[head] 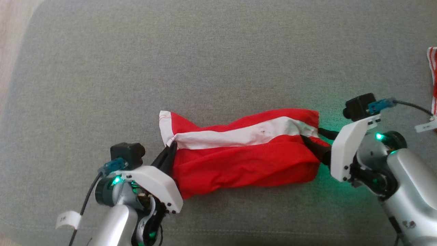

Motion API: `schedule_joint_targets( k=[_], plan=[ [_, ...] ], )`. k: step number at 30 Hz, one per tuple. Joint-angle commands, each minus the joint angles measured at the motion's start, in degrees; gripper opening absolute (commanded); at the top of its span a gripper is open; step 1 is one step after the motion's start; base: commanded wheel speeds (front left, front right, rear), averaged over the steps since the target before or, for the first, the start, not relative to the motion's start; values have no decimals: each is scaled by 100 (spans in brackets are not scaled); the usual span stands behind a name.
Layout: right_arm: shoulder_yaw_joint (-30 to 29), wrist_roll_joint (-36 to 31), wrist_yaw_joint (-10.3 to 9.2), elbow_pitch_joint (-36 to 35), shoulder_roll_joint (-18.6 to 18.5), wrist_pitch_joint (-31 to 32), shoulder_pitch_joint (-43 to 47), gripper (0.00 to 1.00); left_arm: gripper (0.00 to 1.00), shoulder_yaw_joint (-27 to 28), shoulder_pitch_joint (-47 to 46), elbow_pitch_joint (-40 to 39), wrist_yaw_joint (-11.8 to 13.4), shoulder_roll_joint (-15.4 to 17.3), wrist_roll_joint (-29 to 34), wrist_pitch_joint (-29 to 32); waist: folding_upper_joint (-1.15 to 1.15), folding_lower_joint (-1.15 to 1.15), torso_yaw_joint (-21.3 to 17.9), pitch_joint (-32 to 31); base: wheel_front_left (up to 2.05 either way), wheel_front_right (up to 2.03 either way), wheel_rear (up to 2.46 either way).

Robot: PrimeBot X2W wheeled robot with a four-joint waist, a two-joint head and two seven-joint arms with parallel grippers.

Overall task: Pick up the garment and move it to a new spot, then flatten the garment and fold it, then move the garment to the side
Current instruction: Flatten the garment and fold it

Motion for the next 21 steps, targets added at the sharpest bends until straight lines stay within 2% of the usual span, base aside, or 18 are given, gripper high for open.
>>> schedule_joint_targets(
  k=[1, 2, 3, 4, 5, 14, 21],
  plan=[
    [124, 25, 37, -202, -95, -133, -190, 80, 0, 167, -213, -168, 50, 62, -16, -60, 0, 0, 1, 4, 0, 0, 0],
    [172, 9, 37, -201, -105, -223, -205, 57, 0, 165, -216, -168, 54, 67, -16, -60, 0, 0, 1, 6, 0, 0, 0],
    [222, -22, 37, -202, -123, -316, -221, 44, 0, 163, -219, -168, 58, 71, -16, -60, 0, 0, 1, 7, 0, 0, 0],
    [261, -54, 37, -206, -141, -427, -234, 36, 0, 162, -220, -168, 62, 76, -16, -61, 0, 0, 0, 6, 0, 0, 0],
    [294, -72, 37, -205, -153, -524, -236, 0, 0, 161, -220, -169, 66, 80, -16, -63, 0, 0, -1, 3, 0, 0, 0],
    [119, -337, 37, -407, -257, -1574, -39, 0, 0, 231, -210, -272, 127, 132, -15, -236, 0, 0, -77, -96, 0, 0, 0],
    [-331, -477, 37, -1056, -146, -2152, 407, 0, 0, 328, -201, -556, 177, 183, 13, -504, 0, 0, -216, -294, 0, 0, 0]
  ],
)
